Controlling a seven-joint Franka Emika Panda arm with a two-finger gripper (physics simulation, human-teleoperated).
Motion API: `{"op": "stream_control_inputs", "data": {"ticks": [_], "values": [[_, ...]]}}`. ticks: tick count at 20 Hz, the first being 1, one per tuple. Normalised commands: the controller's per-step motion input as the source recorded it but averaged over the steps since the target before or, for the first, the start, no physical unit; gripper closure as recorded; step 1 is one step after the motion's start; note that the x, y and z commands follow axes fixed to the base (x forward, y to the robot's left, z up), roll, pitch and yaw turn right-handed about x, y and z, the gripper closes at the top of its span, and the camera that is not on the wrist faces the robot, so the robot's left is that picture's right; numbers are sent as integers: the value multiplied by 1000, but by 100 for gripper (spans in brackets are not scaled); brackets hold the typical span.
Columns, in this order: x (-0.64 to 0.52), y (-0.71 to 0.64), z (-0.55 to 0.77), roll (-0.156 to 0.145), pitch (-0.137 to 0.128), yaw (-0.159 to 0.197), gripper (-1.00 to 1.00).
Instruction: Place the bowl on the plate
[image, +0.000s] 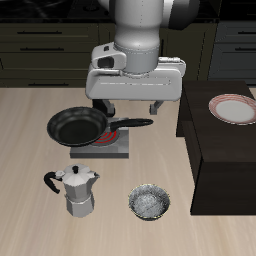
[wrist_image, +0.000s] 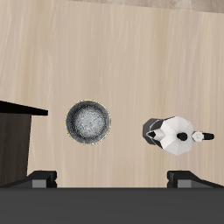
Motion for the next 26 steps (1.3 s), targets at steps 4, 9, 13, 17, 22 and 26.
{"op": "stream_control_inputs", "data": {"ticks": [4,9,13,17,22,26], "values": [[52,-6,-23,-12,2,-1,-100],[-2,-25,-94,-9,1,5,-100],[57,-48,-234,6,22,7,-100],[75,-63,-216,-15,24,1,-100],[102,-9,-246,-10,16,-15,-100],[32,64,-151,6,18,-8,-100]]}}
